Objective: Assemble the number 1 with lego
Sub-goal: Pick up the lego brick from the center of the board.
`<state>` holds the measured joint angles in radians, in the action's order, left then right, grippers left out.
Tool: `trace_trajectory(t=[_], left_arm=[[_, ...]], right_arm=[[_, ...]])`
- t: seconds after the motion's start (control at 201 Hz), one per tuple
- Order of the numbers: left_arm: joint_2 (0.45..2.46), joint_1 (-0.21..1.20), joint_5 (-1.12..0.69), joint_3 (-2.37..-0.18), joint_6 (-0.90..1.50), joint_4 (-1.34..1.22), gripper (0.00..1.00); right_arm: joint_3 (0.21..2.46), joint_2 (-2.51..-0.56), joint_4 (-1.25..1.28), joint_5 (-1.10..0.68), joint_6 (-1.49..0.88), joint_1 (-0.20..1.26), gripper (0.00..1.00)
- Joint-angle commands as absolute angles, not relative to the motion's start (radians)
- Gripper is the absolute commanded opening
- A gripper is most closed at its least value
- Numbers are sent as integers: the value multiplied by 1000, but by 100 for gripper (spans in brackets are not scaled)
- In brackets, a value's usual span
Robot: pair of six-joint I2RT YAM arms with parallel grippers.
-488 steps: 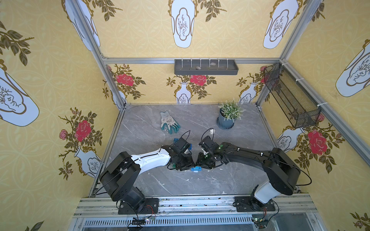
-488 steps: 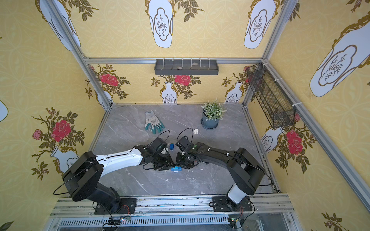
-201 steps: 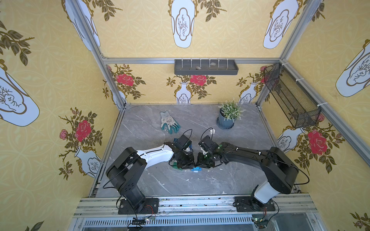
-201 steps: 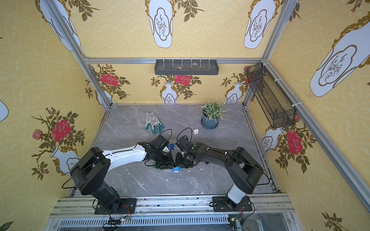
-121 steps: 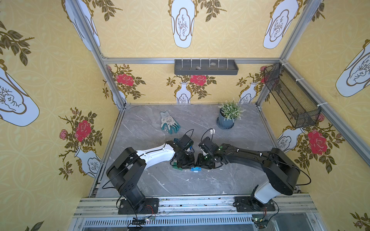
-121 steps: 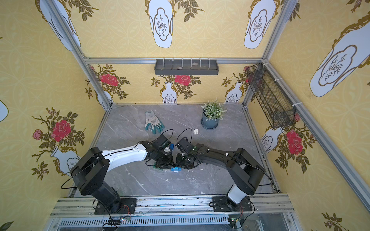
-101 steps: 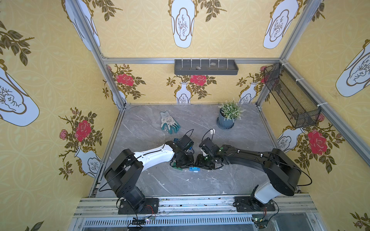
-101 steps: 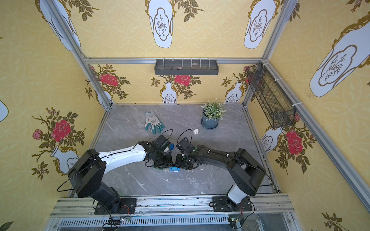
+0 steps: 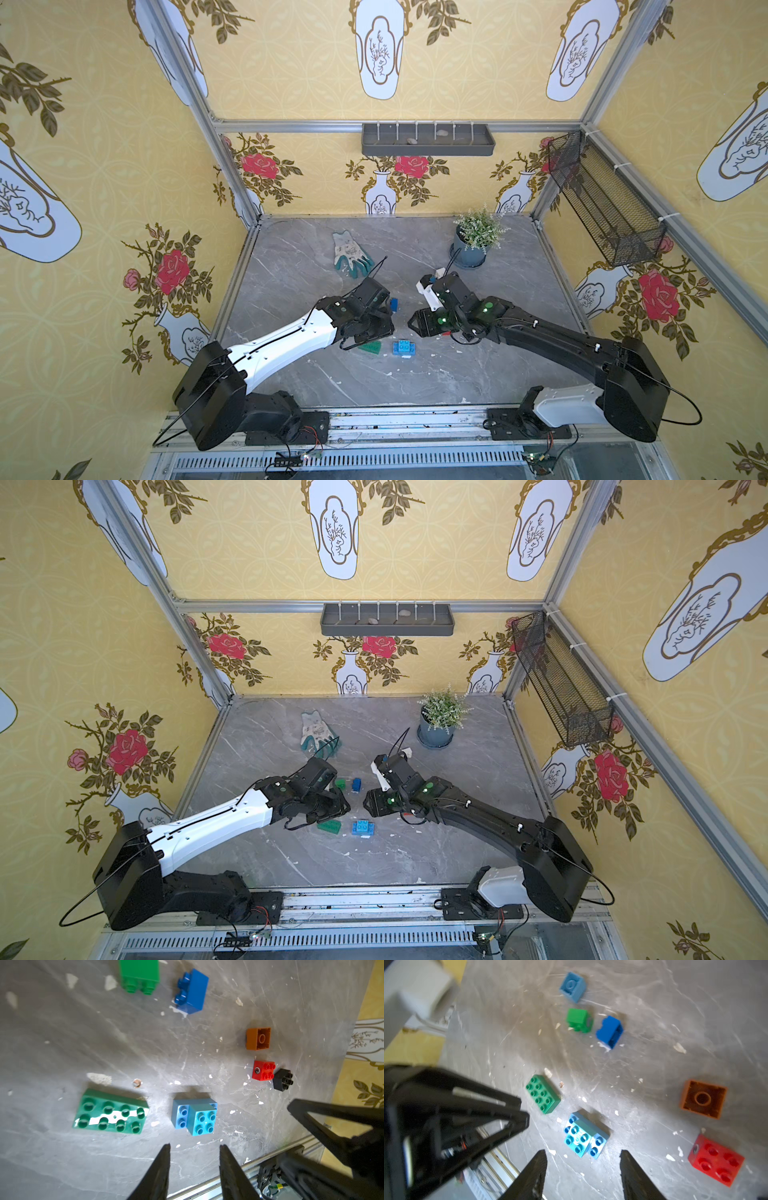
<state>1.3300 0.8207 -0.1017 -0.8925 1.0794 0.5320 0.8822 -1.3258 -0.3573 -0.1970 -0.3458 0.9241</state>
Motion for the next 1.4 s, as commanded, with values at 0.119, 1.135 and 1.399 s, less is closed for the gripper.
trace_trajectory(t=[0.119, 1.135, 1.399], left_arm=[[1219, 764, 15, -794, 1230, 497, 44], [1262, 648, -24, -801, 1204, 450, 48], [1262, 644, -17, -806, 1206, 454, 46]], right_arm=[[851, -1312, -371, -192, 313, 957, 62], [1159, -1764, -614, -26, -412, 703, 69], [1214, -1837, -638, -40, -404, 699, 59]])
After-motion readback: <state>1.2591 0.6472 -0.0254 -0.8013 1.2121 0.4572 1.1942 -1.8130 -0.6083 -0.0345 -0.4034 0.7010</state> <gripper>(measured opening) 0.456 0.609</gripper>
